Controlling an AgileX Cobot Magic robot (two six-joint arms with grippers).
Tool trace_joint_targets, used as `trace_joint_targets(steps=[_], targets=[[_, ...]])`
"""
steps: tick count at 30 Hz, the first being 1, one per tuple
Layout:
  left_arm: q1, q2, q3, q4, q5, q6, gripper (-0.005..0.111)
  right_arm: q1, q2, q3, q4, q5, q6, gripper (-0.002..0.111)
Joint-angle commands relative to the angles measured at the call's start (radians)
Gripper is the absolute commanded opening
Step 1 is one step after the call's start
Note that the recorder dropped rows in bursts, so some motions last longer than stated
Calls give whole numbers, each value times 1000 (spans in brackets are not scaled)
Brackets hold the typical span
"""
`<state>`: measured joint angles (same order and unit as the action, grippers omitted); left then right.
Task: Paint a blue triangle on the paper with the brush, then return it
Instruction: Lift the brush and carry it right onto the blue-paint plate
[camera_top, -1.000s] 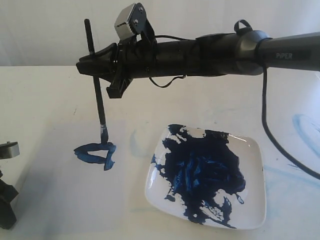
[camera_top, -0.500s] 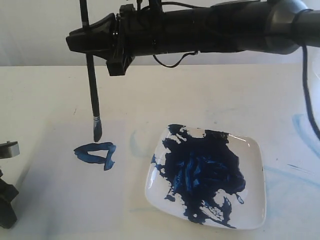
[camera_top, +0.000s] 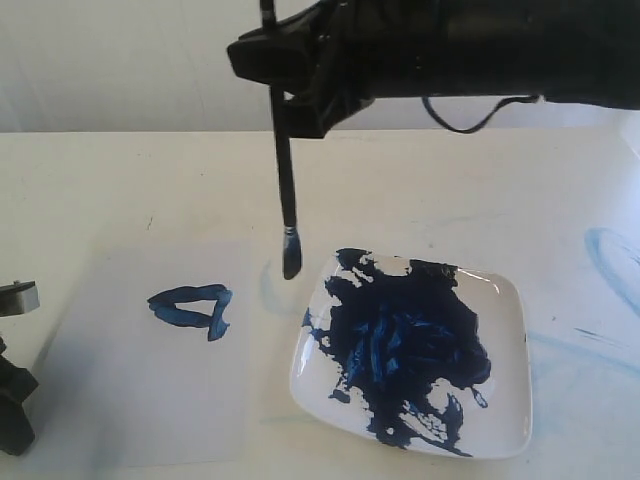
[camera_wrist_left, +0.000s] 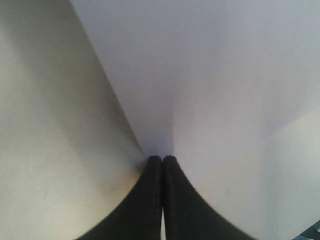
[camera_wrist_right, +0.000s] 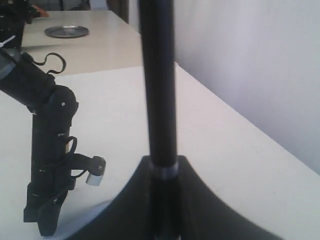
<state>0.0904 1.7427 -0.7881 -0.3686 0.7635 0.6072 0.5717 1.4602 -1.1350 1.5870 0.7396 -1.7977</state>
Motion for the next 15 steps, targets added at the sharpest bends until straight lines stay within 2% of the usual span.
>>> trace_joint_targets(steps=[1,9,15], targets=[[1,1,9,7,-28,-5,0,-88,-115,101,-33,-50,123,0],[1,1,9,11,-24,-5,0,-218,-274,262,-55,-136,277,0],[1,1,7,11,-6,-5,0,-234,-336,336,-64,-150,375,0]])
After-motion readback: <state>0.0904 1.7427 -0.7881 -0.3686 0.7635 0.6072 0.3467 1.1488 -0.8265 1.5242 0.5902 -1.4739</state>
